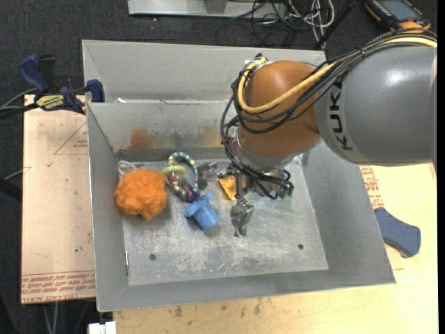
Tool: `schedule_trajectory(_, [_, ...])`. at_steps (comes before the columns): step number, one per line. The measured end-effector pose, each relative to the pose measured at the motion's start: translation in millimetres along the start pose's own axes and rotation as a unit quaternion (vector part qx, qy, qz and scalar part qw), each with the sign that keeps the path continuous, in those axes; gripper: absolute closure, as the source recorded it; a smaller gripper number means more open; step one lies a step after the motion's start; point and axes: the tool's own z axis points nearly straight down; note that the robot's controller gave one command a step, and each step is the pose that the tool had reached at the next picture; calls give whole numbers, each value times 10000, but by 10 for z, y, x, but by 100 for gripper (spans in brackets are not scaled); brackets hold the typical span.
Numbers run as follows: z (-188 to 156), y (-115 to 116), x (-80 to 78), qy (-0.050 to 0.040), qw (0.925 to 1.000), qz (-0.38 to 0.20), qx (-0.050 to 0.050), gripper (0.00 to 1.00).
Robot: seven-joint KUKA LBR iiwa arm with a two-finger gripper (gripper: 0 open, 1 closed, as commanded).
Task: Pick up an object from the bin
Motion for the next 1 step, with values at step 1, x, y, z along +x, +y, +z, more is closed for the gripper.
schedule_trajectory(1, [390,-13,-61,-42,10000,-38,18,0])
